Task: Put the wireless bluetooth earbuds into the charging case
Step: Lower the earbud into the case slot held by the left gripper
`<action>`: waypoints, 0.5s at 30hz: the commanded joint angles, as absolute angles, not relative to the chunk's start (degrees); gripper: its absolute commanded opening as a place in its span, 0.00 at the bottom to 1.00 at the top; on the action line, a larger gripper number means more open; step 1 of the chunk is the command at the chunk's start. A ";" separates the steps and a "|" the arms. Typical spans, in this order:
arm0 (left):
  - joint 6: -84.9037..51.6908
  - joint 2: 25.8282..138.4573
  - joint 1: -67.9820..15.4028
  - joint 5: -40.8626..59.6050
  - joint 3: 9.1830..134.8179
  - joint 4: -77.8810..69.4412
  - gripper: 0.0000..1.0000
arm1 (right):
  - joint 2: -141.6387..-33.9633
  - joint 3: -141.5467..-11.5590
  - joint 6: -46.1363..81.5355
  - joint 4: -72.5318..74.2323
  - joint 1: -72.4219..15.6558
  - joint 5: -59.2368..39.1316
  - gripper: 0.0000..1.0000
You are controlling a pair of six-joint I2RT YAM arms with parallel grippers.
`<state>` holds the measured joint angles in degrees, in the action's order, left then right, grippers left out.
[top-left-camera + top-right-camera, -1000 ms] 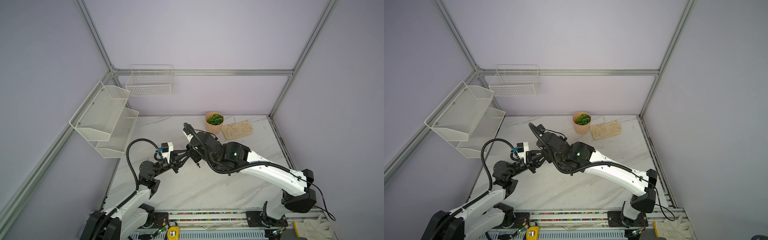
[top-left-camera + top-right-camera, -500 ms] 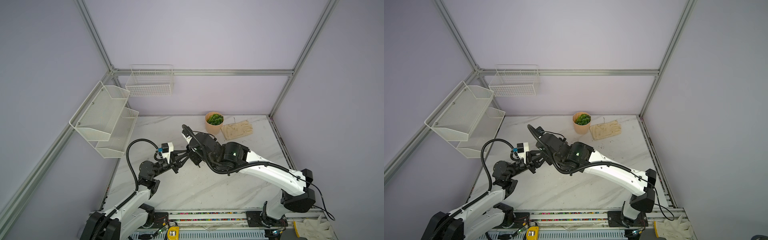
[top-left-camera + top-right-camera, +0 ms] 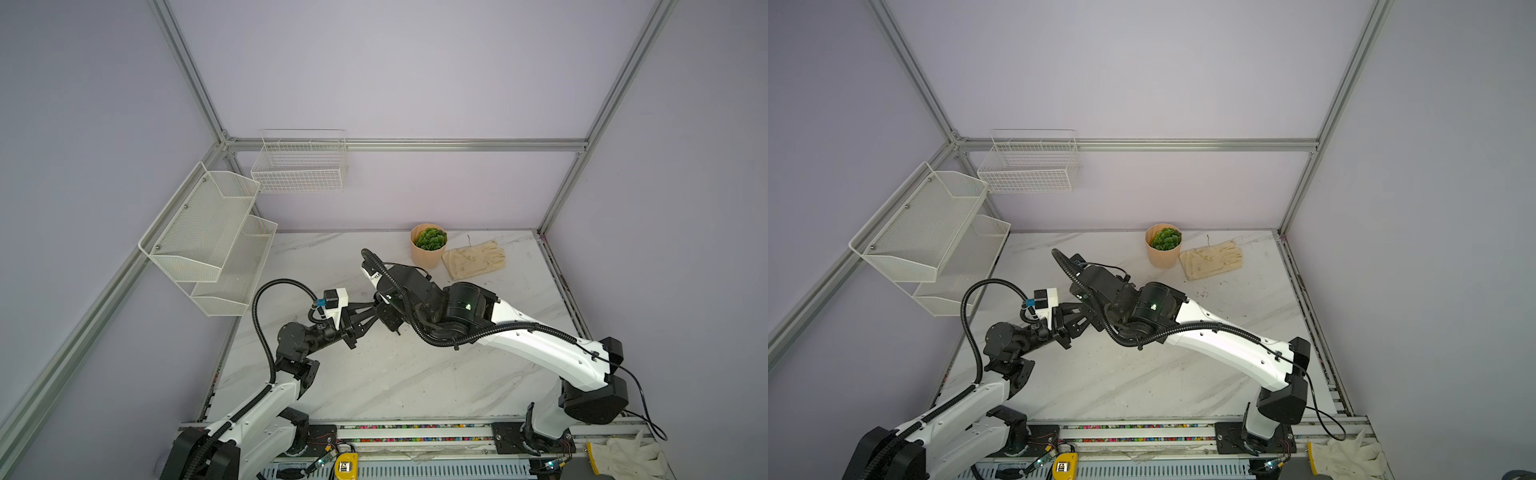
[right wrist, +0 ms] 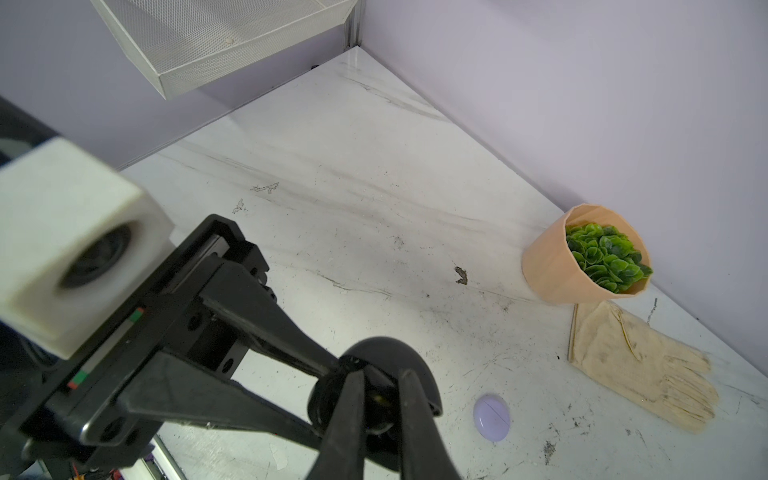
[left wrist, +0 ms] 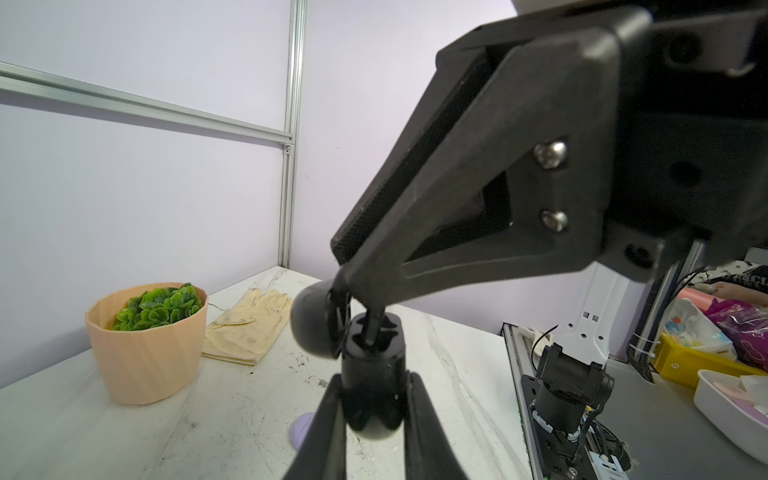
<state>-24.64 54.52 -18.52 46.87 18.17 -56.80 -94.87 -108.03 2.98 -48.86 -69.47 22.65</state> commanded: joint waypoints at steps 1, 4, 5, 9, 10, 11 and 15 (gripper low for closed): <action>-20.84 52.57 -19.05 48.10 20.31 -60.26 0.00 | -95.98 -109.48 1.59 -53.13 -69.43 22.50 0.13; -19.66 52.67 -19.07 49.01 20.18 -60.07 0.00 | -96.17 -110.43 1.05 -53.76 -69.43 22.07 0.13; -19.43 52.65 -19.07 49.12 20.18 -60.12 0.00 | -96.16 -110.90 0.77 -54.10 -69.36 22.08 0.13; -18.13 52.74 -19.07 49.63 20.29 -59.32 0.00 | -96.33 -113.81 0.03 -56.19 -69.43 21.22 0.12; -17.58 52.73 -19.07 49.95 20.45 -58.84 0.00 | -96.17 -114.26 -0.21 -56.59 -69.43 20.61 0.12; -16.98 52.73 -19.07 50.30 20.61 -58.41 0.00 | -95.77 -114.26 -0.74 -56.77 -69.47 20.21 0.12; -14.32 52.73 -19.05 51.81 21.52 -55.44 0.00 | -94.24 -114.25 -2.21 -56.96 -69.43 19.77 0.11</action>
<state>-17.80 53.63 -18.76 49.65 18.17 -55.44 -95.70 -113.06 -0.23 -54.57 -69.47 20.18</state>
